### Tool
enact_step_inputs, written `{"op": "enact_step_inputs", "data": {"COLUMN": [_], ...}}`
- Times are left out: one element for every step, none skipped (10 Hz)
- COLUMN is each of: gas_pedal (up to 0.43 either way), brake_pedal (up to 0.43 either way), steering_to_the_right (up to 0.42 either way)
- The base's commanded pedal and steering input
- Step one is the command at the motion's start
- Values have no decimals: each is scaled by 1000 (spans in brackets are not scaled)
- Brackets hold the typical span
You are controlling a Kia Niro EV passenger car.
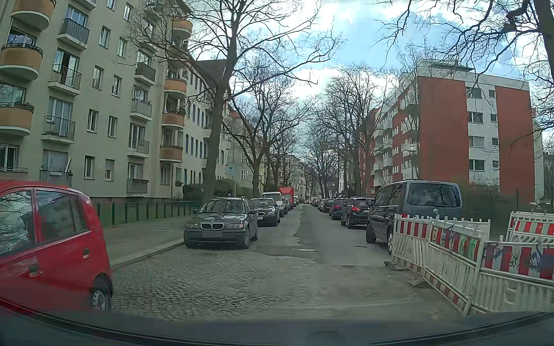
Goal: Follow the waypoints while adhering to traffic rules and regulations
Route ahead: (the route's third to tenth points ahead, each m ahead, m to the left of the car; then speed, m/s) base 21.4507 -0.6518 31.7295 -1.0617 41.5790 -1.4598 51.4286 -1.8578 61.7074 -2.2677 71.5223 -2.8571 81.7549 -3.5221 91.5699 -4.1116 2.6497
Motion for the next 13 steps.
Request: {"op": "enact_step_inputs", "data": {"gas_pedal": [98, 79, 20, 0, 0, 0, 0, 0, 0, 0, 0, 0, 0], "brake_pedal": [30, 30, 30, 30, 30, 30, 30, 30, 30, 30, 30, 30, 30], "steering_to_the_right": [42, 23, 4, 3, 10, 24, 27, 24, 33, 34, 11, 1, 3]}}
